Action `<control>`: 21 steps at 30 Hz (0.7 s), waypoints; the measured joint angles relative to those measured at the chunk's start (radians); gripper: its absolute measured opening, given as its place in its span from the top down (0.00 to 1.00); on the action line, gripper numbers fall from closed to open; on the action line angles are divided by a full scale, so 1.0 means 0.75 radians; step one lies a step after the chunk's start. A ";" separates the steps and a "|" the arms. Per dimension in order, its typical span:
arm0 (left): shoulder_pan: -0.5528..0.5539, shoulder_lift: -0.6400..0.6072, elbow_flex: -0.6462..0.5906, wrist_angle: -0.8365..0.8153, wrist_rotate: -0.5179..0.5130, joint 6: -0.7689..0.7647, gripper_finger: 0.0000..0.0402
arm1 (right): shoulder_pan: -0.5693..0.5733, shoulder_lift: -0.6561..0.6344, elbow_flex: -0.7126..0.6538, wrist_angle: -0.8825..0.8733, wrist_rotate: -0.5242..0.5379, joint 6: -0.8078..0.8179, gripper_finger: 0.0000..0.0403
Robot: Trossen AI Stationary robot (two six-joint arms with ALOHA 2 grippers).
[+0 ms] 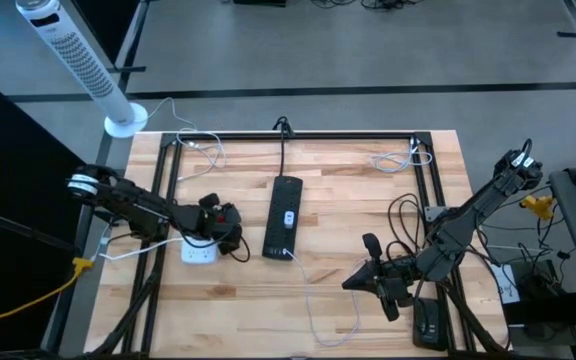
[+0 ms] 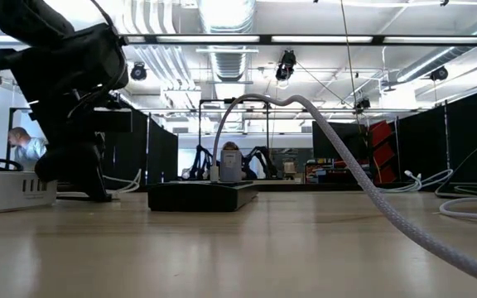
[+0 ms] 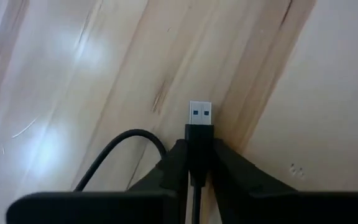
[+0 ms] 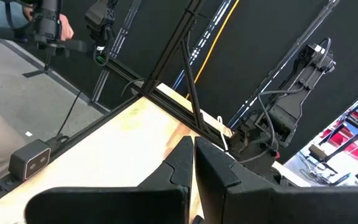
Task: Insert USB
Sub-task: Insert the left black charger cable into the white outlet extension
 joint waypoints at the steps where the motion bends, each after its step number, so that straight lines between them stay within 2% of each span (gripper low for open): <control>1: 0.000 0.001 0.018 0.008 0.001 0.013 0.90 | 0.000 0.000 0.000 0.000 0.000 0.000 1.00; 4: -0.003 0.001 0.075 0.028 -0.017 0.053 1.00 | -0.001 0.000 0.000 0.001 -0.001 -0.002 1.00; 15: -0.110 0.000 0.311 0.026 -0.432 0.146 0.99 | -0.004 0.000 -0.005 -0.009 0.000 -0.004 1.00; 17: -0.126 0.000 0.341 0.023 -0.436 0.143 0.99 | -0.010 0.000 -0.007 -0.020 -0.001 -0.003 1.00; 21: -0.131 -0.001 0.344 0.030 -0.339 0.083 1.00 | -0.028 0.000 -0.007 -0.029 -0.001 0.019 1.00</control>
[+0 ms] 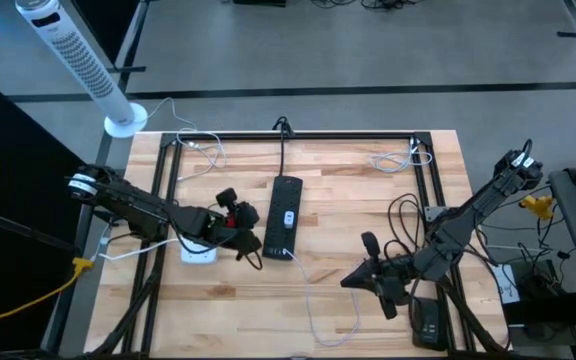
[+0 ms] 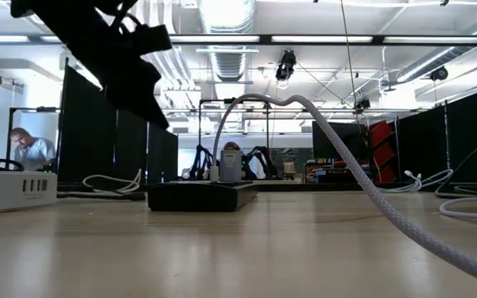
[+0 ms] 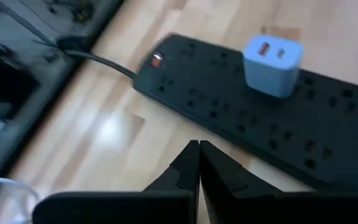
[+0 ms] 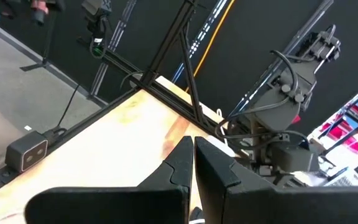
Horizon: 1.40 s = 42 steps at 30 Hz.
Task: Insert USB
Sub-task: Insert the left black charger cable into the white outlet extension
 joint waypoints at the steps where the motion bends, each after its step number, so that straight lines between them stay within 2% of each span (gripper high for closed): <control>1: 0.003 0.000 -0.012 0.002 0.016 -0.004 1.00 | -0.005 0.000 0.000 0.000 0.000 0.009 1.00; 8: 0.036 0.000 -0.151 0.011 -0.052 -0.112 1.00 | -0.017 0.000 0.000 0.000 0.000 0.022 1.00; 10: 0.055 0.000 -0.193 0.035 -0.015 -0.156 0.99 | -0.017 0.000 0.000 0.000 0.000 0.020 1.00; 12: 0.087 0.000 -0.230 0.101 0.095 -0.161 0.97 | -0.017 0.000 0.000 -0.001 0.000 0.015 1.00; 14: 0.119 0.000 -0.273 0.211 0.173 -0.141 0.91 | -0.018 0.000 0.000 -0.001 0.000 0.015 1.00; 18: 0.159 0.000 -0.346 0.400 0.222 -0.088 0.76 | -0.025 0.000 0.000 -0.001 0.000 0.024 1.00; 24: 0.172 0.002 -0.395 0.414 0.260 -0.119 0.52 | -0.025 0.000 0.000 -0.008 0.000 0.033 1.00; 29: 0.177 0.037 -0.406 0.414 0.225 -0.120 0.40 | -0.025 0.001 0.000 -0.010 0.000 0.034 1.00; 35: 0.202 0.098 -0.425 0.419 0.129 -0.147 0.38 | -0.025 0.001 0.000 -0.010 0.000 0.037 1.00; 42: 0.245 0.122 -0.444 0.472 0.157 -0.183 0.47 | -0.025 0.001 0.000 -0.012 0.000 0.037 1.00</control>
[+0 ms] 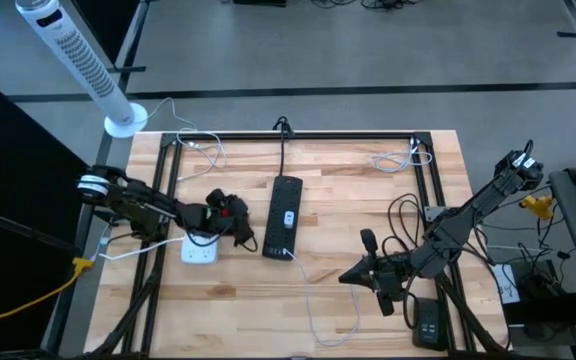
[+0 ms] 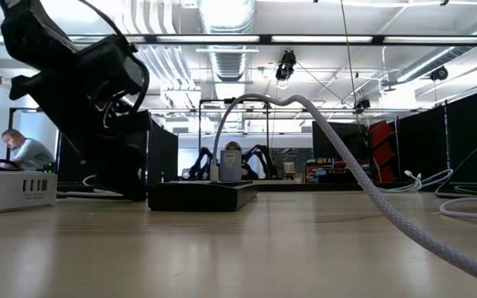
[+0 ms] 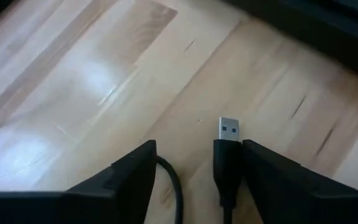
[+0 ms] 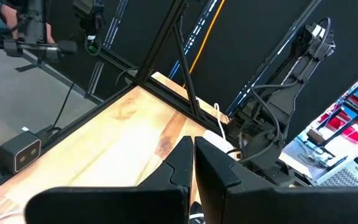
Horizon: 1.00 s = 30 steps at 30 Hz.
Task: Insert USB
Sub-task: Insert the left black charger cable into the white outlet extension
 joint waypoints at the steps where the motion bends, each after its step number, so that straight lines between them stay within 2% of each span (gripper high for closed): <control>1: 0.005 0.000 0.000 0.010 0.021 0.008 0.50 | 0.000 0.000 0.000 -0.001 0.000 0.000 1.00; 4: 0.022 0.001 -0.001 0.041 0.102 0.028 0.60 | 0.000 0.000 0.000 -0.001 0.000 0.000 1.00; 9: 0.048 0.001 -0.001 0.069 0.209 0.034 0.87 | 0.000 0.000 0.000 -0.001 0.000 0.000 1.00; 11: 0.054 -0.001 0.000 0.076 0.240 0.034 0.94 | 0.000 0.000 0.000 0.000 0.000 0.000 1.00; 21: 0.038 -0.093 0.082 0.069 0.270 0.143 0.95 | 0.000 0.001 -0.002 -0.022 0.000 -0.003 1.00; 24: -0.018 -0.142 0.132 0.076 0.135 0.191 0.95 | -0.003 0.007 -0.053 0.076 0.013 -0.057 1.00; 28: -0.157 -0.241 0.186 0.141 -0.167 0.267 0.95 | -0.012 0.056 -0.176 0.455 0.141 -0.196 1.00; 30: -0.240 -0.303 0.193 0.205 -0.298 0.323 0.95 | -0.035 0.095 -0.235 0.682 0.147 -0.239 1.00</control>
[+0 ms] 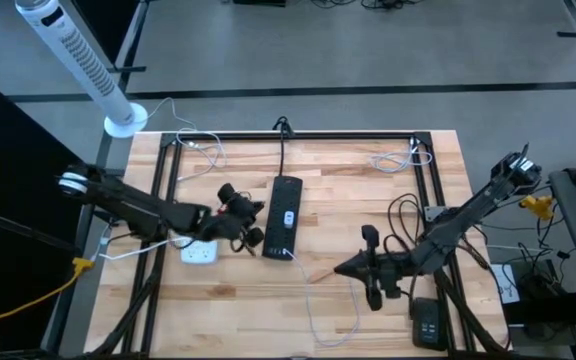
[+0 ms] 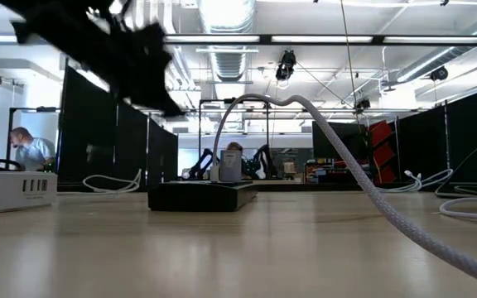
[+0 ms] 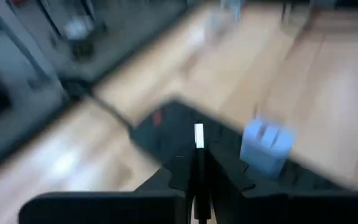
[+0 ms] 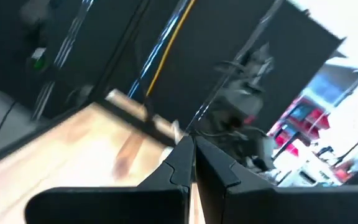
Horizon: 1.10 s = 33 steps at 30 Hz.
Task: Insert USB
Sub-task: Insert the left black charger cable into the white outlet extension
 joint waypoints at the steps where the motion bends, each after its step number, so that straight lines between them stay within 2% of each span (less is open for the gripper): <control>1: -0.042 -0.027 -0.002 0.051 -0.057 0.039 0.95 | -0.015 0.018 -0.027 0.094 -0.011 -0.008 1.00; 5: -0.205 -0.118 -0.032 0.371 -0.164 0.272 0.95 | -0.112 0.099 -0.073 0.300 -0.131 0.063 1.00; 9: -0.304 -0.108 -0.049 0.695 -0.157 0.513 0.95 | -0.248 0.199 -0.059 0.305 -0.351 0.307 1.00; 12: -0.318 -0.053 -0.049 0.915 -0.065 0.644 0.95 | -0.343 0.291 -0.027 0.327 -0.533 0.418 1.00; 15: -0.312 0.024 -0.048 1.099 0.086 0.734 0.95 | -0.386 0.411 0.012 0.450 -0.657 0.463 0.97; 20: -0.311 0.129 -0.045 1.369 0.305 0.876 0.95 | -0.382 0.628 0.101 0.724 -0.683 0.416 0.86; 24: -0.310 0.140 -0.044 1.461 0.462 0.872 0.95 | -0.380 0.781 0.158 0.924 -0.675 0.426 0.78; 27: -0.310 0.147 -0.044 1.463 0.519 0.859 0.95 | -0.380 0.880 0.213 1.045 -0.672 0.461 0.72; 30: -0.308 0.175 -0.044 1.484 0.535 0.853 0.95 | -0.380 0.948 0.274 1.064 -0.669 0.469 0.68; 33: -0.303 0.221 -0.038 1.522 0.540 0.852 0.95 | -0.379 0.995 0.336 1.066 -0.574 0.473 0.64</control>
